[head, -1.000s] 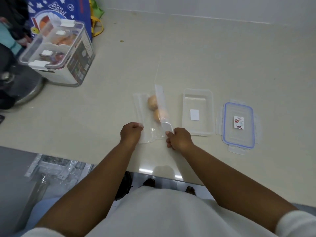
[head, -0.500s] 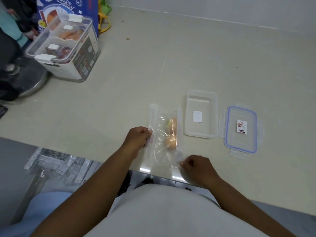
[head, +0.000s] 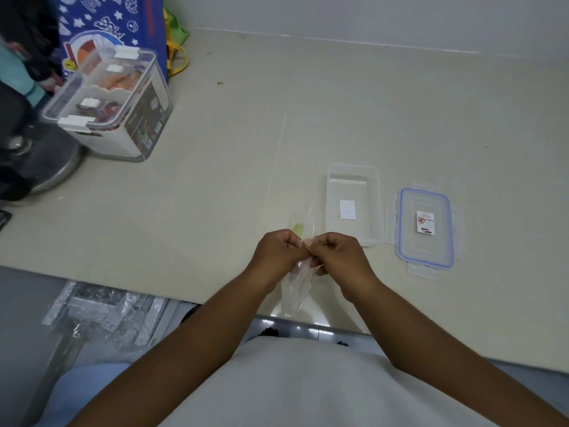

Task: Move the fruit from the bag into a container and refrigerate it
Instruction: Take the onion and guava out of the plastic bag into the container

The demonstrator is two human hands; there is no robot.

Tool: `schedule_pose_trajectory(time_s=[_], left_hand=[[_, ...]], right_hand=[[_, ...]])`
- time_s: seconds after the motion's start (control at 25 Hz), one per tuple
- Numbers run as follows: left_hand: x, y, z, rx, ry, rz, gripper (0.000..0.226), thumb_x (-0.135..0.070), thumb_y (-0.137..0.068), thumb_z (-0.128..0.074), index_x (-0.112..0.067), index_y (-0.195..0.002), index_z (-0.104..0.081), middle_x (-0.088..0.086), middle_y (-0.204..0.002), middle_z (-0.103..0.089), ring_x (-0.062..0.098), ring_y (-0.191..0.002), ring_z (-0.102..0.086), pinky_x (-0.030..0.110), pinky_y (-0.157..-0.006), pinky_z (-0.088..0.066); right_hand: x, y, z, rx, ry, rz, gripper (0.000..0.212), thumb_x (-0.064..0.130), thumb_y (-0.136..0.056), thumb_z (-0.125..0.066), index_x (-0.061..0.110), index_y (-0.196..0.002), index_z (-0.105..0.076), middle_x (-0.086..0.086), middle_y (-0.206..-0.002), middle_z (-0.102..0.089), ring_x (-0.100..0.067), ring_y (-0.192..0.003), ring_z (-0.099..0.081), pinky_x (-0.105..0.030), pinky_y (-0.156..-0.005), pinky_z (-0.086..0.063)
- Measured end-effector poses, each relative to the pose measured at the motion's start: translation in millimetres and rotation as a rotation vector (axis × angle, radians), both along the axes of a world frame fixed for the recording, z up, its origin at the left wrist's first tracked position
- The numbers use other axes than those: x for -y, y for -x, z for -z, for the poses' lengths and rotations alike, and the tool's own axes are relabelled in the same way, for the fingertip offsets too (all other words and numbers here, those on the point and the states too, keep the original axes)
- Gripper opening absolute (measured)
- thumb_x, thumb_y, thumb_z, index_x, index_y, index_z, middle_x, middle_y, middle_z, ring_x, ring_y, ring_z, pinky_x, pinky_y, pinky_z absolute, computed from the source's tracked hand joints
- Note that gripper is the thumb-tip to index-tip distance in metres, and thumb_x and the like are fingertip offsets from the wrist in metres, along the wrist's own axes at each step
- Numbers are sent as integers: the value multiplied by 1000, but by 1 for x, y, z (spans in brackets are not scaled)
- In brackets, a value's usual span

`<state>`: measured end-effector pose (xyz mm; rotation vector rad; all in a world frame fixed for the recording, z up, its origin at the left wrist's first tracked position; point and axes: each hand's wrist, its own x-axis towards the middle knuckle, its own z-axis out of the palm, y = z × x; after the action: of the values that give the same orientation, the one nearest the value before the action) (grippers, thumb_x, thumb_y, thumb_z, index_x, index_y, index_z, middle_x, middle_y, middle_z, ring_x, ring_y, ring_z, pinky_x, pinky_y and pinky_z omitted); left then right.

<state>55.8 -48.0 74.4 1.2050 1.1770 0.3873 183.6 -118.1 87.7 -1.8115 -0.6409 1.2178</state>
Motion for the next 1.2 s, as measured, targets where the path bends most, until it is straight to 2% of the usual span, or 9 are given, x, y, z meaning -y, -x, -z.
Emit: schedule_pose_trajectory(time_s=[0.2,0.32,0.48,0.64,0.76,0.92,1.04,1.12,1.2], left_hand=[[-2,8,-3,83,164,36,14,-13,-82,-73,-9,-70,-66,7,-61,-69,15,-54,-64,29,-55,-56],[-1,7,-2,27,97,-92,19,-13,-84,-68,-9,-66,-64,11,-63,-68,19,-53,-63,35,-57,-58],[-9,20,1,-36,6,-307,20,-13,-82,-65,-9,-64,-58,7,-58,-64,16,-45,-57,25,-44,-49],[-23,48,2,-104,-76,-403,18,-14,-82,-64,-11,-65,-59,6,-60,-63,14,-44,-57,26,-44,-48],[-22,55,0,-106,-89,-378,18,-14,-82,-65,-11,-65,-60,5,-61,-64,14,-45,-57,26,-44,-48],[-9,45,-5,-91,-116,-217,16,-20,-80,-70,-9,-70,-62,1,-58,-65,13,-47,-60,26,-43,-49],[-6,39,-9,-100,-139,-180,17,-21,-80,-71,-8,-73,-63,0,-57,-65,13,-47,-60,26,-44,-49],[-5,38,-10,-119,-156,-167,18,-22,-81,-71,-9,-72,-63,1,-57,-66,12,-47,-60,26,-44,-49],[-3,37,-10,-147,-177,-144,17,-23,-82,-70,-11,-71,-63,1,-59,-67,12,-48,-61,26,-46,-48]], right_hand=[[3,-6,4,35,37,33,18,15,-88,-61,1,-84,-71,-7,-70,-71,-10,-55,-66,-26,-53,-50],[4,-4,5,182,43,19,19,18,-86,-58,12,-75,-71,4,-62,-70,-7,-52,-67,-17,-49,-47],[12,-16,8,288,53,50,20,21,-85,-58,17,-70,-71,9,-61,-71,-3,-52,-67,-13,-51,-44],[27,-39,10,357,64,105,20,22,-83,-60,21,-67,-71,10,-61,-71,-3,-52,-67,-19,-56,-46],[32,-42,9,389,49,109,20,24,-84,-63,23,-65,-70,10,-60,-71,-3,-53,-67,-24,-59,-49],[27,-26,4,527,-30,-59,12,27,-85,-67,19,-78,-70,6,-71,-71,-13,-68,-67,-32,-72,-56],[20,-14,-8,913,-274,-217,20,24,-84,-70,16,-102,-67,0,-93,-68,-18,-83,-62,-33,-73,-53],[10,-8,-14,1086,-451,-451,26,18,-83,-69,13,-108,-67,-5,-99,-68,-24,-91,-61,-36,-73,-53],[-4,-1,-12,1072,-343,-765,33,18,-83,-65,14,-116,-66,-6,-106,-67,-27,-98,-61,-40,-75,-54]])
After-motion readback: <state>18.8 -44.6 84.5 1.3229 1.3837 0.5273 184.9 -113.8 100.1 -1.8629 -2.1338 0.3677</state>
